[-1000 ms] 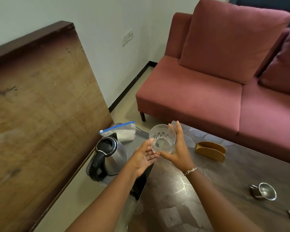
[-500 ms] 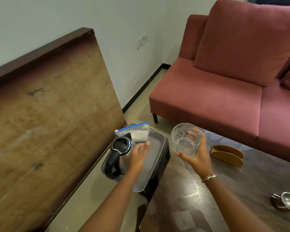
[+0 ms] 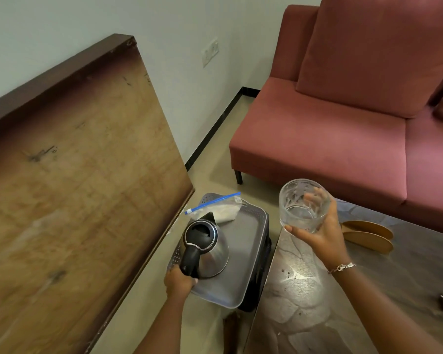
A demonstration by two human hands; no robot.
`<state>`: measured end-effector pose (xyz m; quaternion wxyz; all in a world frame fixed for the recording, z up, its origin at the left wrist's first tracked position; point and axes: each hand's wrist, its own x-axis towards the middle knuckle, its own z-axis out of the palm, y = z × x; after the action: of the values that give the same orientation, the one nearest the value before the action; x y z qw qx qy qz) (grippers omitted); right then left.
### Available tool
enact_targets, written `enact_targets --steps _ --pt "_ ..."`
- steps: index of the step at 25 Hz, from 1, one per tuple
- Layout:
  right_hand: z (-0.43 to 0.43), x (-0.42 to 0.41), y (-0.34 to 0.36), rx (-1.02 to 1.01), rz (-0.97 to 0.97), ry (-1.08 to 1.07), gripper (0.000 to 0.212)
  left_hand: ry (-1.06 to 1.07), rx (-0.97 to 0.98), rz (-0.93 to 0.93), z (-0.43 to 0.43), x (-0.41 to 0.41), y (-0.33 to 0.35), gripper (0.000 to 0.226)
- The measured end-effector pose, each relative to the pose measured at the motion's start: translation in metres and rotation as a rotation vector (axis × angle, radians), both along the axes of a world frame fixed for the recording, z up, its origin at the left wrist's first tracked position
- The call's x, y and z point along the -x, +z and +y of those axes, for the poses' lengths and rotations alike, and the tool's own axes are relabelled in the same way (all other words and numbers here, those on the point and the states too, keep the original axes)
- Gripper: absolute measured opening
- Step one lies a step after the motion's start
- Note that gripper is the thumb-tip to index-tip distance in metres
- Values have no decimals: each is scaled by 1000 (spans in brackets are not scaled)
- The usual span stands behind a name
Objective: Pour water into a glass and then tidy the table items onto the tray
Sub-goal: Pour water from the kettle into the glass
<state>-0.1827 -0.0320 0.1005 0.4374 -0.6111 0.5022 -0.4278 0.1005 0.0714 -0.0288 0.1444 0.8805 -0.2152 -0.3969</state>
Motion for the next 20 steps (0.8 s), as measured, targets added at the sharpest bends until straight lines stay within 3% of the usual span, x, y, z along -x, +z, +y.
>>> enact_targets --steps 6,20 --pt "-9 -9 0 -8 -29 -30 91 252 119 186 -14 1 4 52" --pt "1 -3 -1 -33 9 -95 105 224 301 75 -46 -22 24 35"
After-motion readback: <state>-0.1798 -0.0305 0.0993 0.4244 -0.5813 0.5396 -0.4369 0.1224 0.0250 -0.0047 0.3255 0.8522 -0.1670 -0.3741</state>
